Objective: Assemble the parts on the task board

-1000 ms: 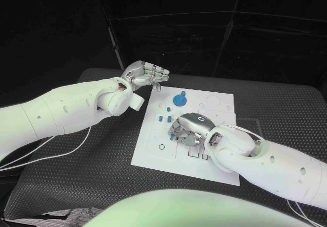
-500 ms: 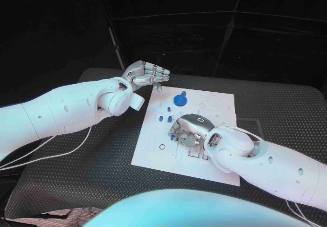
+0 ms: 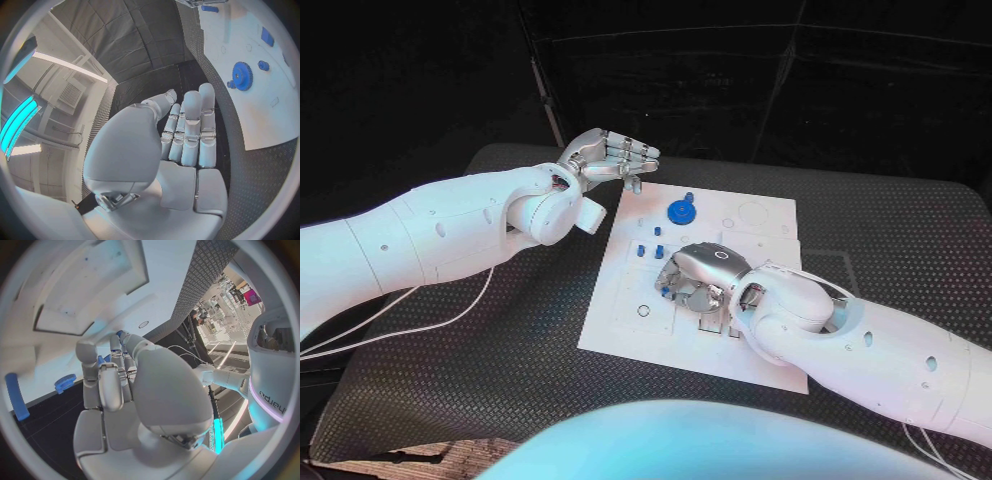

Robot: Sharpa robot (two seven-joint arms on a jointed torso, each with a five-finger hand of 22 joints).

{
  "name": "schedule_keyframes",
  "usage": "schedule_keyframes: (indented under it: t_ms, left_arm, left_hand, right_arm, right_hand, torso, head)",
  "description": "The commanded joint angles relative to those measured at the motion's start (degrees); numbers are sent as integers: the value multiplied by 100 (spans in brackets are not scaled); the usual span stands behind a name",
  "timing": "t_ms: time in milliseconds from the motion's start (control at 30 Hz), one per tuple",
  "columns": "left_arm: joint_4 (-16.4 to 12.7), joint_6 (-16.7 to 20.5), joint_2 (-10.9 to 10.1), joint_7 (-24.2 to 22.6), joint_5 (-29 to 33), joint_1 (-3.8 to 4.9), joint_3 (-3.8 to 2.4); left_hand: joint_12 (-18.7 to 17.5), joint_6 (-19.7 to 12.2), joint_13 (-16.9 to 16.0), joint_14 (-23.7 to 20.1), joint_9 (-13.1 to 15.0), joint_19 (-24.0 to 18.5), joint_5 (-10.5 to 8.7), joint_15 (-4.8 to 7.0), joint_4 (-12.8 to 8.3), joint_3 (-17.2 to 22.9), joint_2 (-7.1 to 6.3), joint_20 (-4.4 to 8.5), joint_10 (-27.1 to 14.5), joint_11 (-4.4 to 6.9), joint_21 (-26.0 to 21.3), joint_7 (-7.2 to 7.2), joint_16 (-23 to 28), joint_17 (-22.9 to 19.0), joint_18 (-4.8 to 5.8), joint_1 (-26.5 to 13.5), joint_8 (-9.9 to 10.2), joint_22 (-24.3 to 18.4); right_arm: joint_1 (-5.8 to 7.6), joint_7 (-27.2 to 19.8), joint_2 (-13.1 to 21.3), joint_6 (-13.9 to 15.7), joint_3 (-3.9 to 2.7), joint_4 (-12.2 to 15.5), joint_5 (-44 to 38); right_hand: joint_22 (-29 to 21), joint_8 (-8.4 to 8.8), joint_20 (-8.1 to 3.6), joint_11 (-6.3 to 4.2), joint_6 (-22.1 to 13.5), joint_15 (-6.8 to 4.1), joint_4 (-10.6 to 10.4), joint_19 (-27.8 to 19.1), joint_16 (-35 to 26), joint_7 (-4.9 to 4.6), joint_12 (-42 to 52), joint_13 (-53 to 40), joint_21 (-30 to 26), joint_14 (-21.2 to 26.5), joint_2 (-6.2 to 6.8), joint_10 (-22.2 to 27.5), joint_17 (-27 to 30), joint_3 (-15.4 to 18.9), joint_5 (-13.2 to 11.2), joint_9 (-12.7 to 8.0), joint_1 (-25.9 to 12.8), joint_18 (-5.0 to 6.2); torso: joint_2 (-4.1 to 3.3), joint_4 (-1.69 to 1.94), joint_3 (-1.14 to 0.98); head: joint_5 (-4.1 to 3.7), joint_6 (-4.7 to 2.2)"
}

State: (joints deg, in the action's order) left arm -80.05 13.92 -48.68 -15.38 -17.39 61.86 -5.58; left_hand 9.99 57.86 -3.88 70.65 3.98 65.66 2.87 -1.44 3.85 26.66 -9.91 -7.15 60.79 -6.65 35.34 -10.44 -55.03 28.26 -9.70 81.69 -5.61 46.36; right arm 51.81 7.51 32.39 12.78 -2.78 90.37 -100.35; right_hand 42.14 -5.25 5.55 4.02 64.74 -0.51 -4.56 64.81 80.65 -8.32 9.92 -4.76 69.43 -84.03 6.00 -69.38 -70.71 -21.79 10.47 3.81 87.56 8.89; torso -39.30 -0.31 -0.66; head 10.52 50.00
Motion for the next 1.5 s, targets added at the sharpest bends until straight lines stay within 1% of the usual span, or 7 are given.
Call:
schedule_keyframes:
  t_ms: [33,467,1067,1167,1267,1400,1500]
  left_arm:
    - [-11,-35,1,-23,27,11,-7]
    - [-3,-55,-2,-1,27,12,-7]
    - [35,-85,-27,39,27,11,-6]
    - [47,-88,-32,40,27,10,-6]
    - [63,-92,-29,40,27,9,-6]
    - [78,-107,-14,35,27,8,-5]
    - [81,-115,-9,34,27,8,-5]
  left_hand:
    - [23,11,5,-41,-10,-37,5,-8,-31,-2,51,1,-39,-16,-28,-24,25,-5,-75,18,-18,-5]
    - [27,11,6,-42,-10,-37,5,-8,-35,-1,55,0,-45,-17,-29,-24,24,-8,-75,23,-19,-6]
    - [27,12,7,-43,-10,-38,4,-10,-38,-4,56,-1,-63,-20,-30,-25,24,-12,-75,23,-20,-6]
    - [27,12,7,-43,-10,-38,4,-10,-38,-4,56,-1,-63,-20,-30,-25,24,-12,-75,23,-20,-6]
    - [27,12,7,-43,-10,-38,4,-10,-38,-4,56,-1,-63,-20,-30,-25,24,-12,-75,23,-20,-6]
    - [27,12,7,-43,-10,-38,4,-10,-38,-4,56,-1,-63,-20,-30,-25,24,-12,-75,23,-20,-6]
    - [28,12,8,-44,-9,-38,4,-11,-39,-4,60,-2,-74,-22,-31,-25,24,-15,-74,23,-21,-6]
  right_arm:
    - [-9,115,2,-281,13,-20,-107]
    - [-11,224,23,-9,14,-31,-67]
    - [-49,24,697,979,0,626,223]
    - [-49,66,926,1036,-110,813,325]
    - [-45,145,1143,993,-328,950,479]
    - [-8,343,1392,709,-600,1020,595]
    - [33,510,1548,425,-707,1006,577]
  right_hand:
    - [-23,26,11,23,-21,12,-3,-39,6,-19,-26,8,-27,-260,18,25,15,-28,-38,7,-79,-20]
    - [-408,170,170,259,-514,205,2,-275,-103,-187,-401,118,-248,-194,226,825,237,-32,2,-14,-435,34]
    - [-500,160,204,265,-747,217,66,-319,-130,-167,-333,100,-306,-173,313,986,301,23,60,-8,-519,58]
    - [-514,156,204,265,-753,217,67,-324,-135,-165,-320,98,-313,-171,329,994,312,39,68,-5,-537,60]
    - [-528,159,204,259,-781,216,69,-329,-139,-153,-300,97,-323,-168,355,1013,321,70,71,-6,-565,62]
    - [-586,165,201,254,-948,211,68,-344,-151,-140,-246,97,-370,-161,415,1159,349,243,66,-8,-658,68]
    - [-621,161,199,247,-1051,211,66,-340,-160,-108,-189,92,-402,-159,442,1272,373,437,53,-4,-708,71]
  torso:
    - [1,-1,-2]
    - [7,1,-3]
    - [21,-11,-3]
    - [21,-16,0]
    - [22,-19,-5]
    - [32,-17,-6]
    - [41,-14,-3]
  head:
    - [5,0]
    - [-6,0]
    - [-50,0]
    - [-89,0]
    - [-138,-32]
    - [-208,-71]
    - [-233,-95]
